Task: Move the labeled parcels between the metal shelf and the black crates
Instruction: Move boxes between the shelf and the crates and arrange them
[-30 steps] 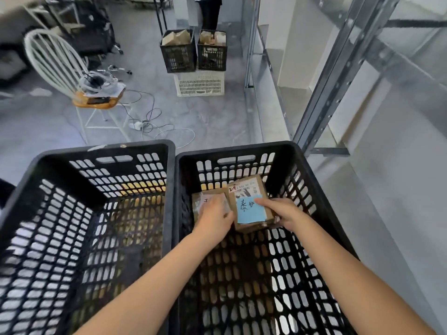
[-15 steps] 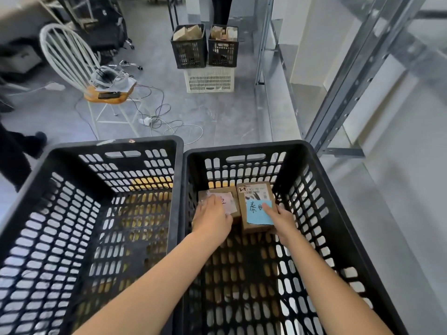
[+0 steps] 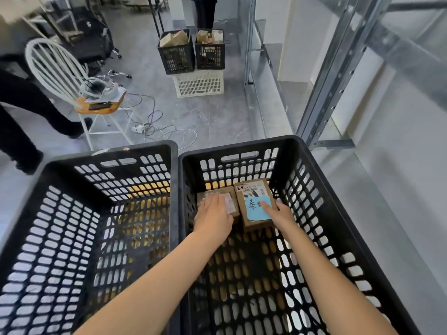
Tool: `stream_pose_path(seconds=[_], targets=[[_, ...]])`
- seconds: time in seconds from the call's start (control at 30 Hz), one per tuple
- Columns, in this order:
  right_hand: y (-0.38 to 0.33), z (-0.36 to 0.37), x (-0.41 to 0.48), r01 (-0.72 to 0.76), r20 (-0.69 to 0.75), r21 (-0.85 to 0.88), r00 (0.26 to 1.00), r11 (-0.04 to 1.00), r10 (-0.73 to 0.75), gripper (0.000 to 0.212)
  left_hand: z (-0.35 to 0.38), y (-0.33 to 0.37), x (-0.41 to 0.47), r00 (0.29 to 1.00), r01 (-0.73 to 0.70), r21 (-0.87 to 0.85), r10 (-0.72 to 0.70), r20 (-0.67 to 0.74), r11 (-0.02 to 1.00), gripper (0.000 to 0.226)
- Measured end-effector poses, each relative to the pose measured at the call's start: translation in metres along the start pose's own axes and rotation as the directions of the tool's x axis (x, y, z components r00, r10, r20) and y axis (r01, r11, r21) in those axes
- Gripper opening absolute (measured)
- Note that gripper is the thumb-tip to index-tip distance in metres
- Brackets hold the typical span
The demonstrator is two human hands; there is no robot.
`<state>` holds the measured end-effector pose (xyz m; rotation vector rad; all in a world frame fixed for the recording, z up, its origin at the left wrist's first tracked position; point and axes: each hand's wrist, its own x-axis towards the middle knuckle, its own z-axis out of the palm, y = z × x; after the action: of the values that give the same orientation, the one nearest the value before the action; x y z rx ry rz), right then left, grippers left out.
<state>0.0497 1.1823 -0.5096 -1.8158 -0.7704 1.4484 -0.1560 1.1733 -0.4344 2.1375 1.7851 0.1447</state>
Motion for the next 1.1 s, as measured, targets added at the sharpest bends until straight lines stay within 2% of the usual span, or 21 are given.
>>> stream_pose_path(seconds=[0.13,0.27,0.43,0.53,0.63,0.73,0.87,1.0,1.1], targets=[[-0.008,-0.008,-0.013,0.026,-0.018,-0.23,0.999,0.973,-0.031,0.047,-0.003,0.003,-0.004,0.999,-0.047,-0.021,0.048,0.025,0.999,0.057],[-0.021,-0.018,-0.052,0.104,-0.02,-0.455,0.992,0.884,-0.127,0.056,-0.016,0.016,-0.015,0.987,-0.156,-0.015,0.157,0.019,0.988,0.057],[-0.059,-0.024,-0.121,0.211,-0.024,-0.682,0.951,0.7,-0.309,0.055,-0.054,0.028,-0.032,0.948,-0.312,-0.071,0.305,-0.094,0.947,0.055],[-0.08,-0.024,-0.167,0.279,-0.086,-0.718,0.874,0.637,-0.479,0.051,-0.078,0.023,-0.045,0.899,-0.424,-0.016,0.418,-0.128,0.906,0.052],[-0.087,-0.015,-0.216,0.289,-0.156,-0.732,0.811,0.617,-0.565,0.056,-0.095,0.014,-0.06,0.852,-0.51,-0.009,0.503,-0.145,0.86,0.053],[-0.079,0.001,-0.267,0.267,-0.207,-0.751,0.774,0.604,-0.599,0.058,-0.103,0.008,-0.079,0.788,-0.607,-0.007,0.6,-0.14,0.795,0.057],[-0.059,0.018,-0.331,0.175,-0.223,-0.832,0.764,0.527,-0.605,0.056,-0.109,0.012,-0.112,0.681,-0.731,-0.036,0.723,-0.115,0.682,0.063],[-0.045,0.027,-0.4,0.06,-0.358,-0.81,0.736,0.583,-0.574,0.05,-0.123,0.025,-0.156,0.581,-0.813,-0.044,0.805,-0.119,0.58,0.064],[-0.034,0.027,-0.452,-0.01,-0.429,-0.808,0.696,0.589,-0.576,0.058,-0.138,0.037,-0.192,0.499,-0.866,-0.044,0.861,-0.101,0.497,0.064]])
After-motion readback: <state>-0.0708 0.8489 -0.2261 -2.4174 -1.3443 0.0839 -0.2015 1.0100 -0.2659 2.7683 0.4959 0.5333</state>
